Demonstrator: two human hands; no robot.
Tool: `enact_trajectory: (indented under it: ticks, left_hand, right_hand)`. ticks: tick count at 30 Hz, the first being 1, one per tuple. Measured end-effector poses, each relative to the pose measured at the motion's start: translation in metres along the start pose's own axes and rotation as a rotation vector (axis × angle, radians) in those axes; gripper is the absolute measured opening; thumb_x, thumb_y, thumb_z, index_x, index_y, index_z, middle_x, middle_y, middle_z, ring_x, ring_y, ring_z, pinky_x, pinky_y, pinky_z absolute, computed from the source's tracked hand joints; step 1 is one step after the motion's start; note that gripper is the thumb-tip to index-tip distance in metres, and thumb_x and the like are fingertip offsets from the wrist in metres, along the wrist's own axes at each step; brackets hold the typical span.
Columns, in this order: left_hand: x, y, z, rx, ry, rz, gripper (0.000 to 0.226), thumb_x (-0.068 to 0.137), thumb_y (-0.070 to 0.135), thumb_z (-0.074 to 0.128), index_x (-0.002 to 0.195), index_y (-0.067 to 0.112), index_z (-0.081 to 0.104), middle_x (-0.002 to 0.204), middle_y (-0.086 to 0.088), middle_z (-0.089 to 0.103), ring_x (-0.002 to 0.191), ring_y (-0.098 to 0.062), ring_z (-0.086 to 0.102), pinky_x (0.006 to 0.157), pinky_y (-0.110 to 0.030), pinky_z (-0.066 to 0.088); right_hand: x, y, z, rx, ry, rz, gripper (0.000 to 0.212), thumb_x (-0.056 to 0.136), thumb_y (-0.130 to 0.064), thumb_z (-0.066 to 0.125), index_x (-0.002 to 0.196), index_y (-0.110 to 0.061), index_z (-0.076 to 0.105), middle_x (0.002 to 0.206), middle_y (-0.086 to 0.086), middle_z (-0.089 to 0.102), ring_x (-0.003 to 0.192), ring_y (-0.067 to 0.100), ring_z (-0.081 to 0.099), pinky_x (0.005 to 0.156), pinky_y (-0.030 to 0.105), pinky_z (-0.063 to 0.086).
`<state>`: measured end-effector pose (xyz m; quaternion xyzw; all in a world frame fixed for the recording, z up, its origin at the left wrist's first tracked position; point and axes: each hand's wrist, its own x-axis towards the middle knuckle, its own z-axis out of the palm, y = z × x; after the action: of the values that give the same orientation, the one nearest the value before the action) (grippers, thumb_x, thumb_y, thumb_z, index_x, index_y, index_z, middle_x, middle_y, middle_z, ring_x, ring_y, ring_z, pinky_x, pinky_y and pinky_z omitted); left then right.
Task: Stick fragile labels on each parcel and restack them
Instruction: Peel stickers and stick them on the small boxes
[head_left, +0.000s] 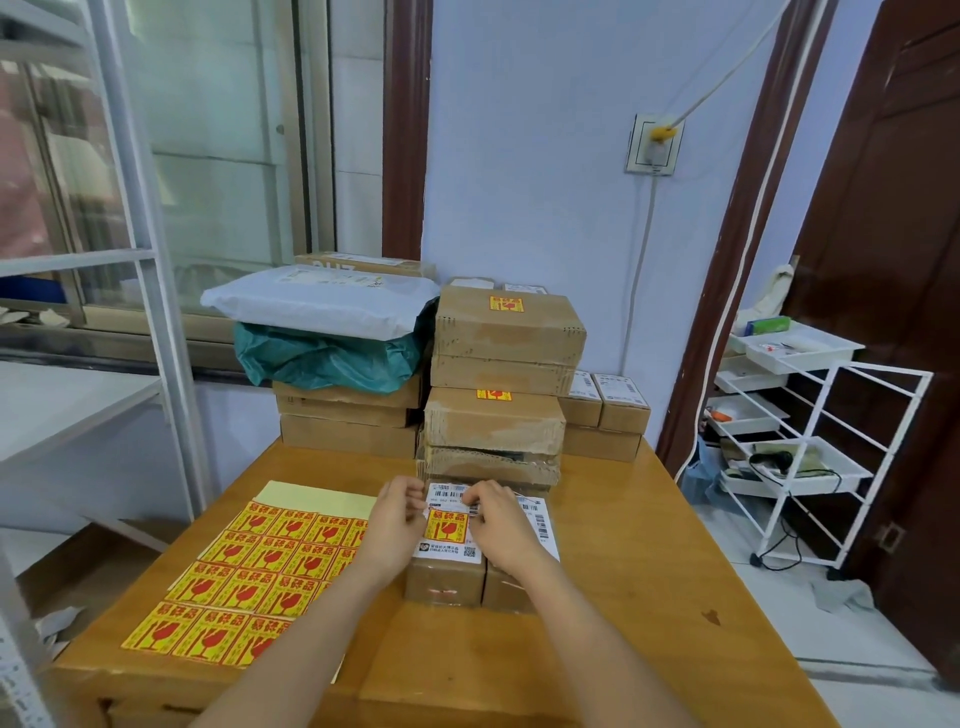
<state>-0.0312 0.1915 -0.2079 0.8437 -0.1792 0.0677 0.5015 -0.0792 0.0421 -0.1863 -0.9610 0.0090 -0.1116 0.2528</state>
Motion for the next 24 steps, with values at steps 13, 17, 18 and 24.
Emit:
enact_trajectory:
  ticks: [13, 17, 18, 24]
  left_hand:
    - [-0.015, -0.034, -0.053, 0.146, 0.059, 0.048, 0.038, 0.093, 0.01, 0.056, 0.129, 0.011, 0.048, 0.128, -0.003, 0.054, 0.116, -0.014, 0.05, 0.095, -0.025, 0.042]
    - [-0.014, -0.052, -0.066, 0.349, 0.008, -0.015, 0.049, 0.093, 0.017, 0.055, 0.139, 0.008, 0.04, 0.143, -0.008, 0.043, 0.132, -0.022, 0.04, 0.106, -0.031, 0.035]
    - [-0.013, -0.057, -0.068, 0.376, -0.028, -0.021, 0.052, 0.093, 0.017, 0.055, 0.141, 0.007, 0.037, 0.146, -0.009, 0.04, 0.134, -0.023, 0.037, 0.108, -0.031, 0.033]
    - [-0.016, -0.08, -0.075, 0.565, -0.194, 0.012, 0.058, 0.096, 0.025, 0.044, 0.149, 0.012, 0.026, 0.155, -0.007, 0.027, 0.143, -0.019, 0.023, 0.117, -0.031, 0.023]
  right_hand:
    - [0.0, -0.059, -0.004, -0.044, 0.045, -0.194, 0.023, 0.094, -0.008, 0.044, 0.109, -0.012, 0.062, 0.118, 0.001, 0.056, 0.115, 0.017, 0.043, 0.095, 0.031, 0.04]
    - [0.003, -0.099, 0.017, 0.122, -0.003, -0.225, 0.026, 0.095, -0.007, 0.043, 0.112, -0.011, 0.061, 0.118, 0.002, 0.054, 0.11, 0.017, 0.051, 0.094, 0.034, 0.045]
    - [0.004, -0.107, 0.025, 0.17, -0.025, -0.211, 0.028, 0.095, -0.006, 0.042, 0.115, -0.011, 0.059, 0.12, 0.002, 0.053, 0.11, 0.018, 0.051, 0.094, 0.034, 0.045]
    - [0.004, -0.119, 0.079, 0.288, -0.125, -0.032, 0.046, 0.097, -0.006, 0.037, 0.142, -0.012, 0.038, 0.145, 0.002, 0.035, 0.133, 0.019, 0.035, 0.111, 0.027, 0.03]
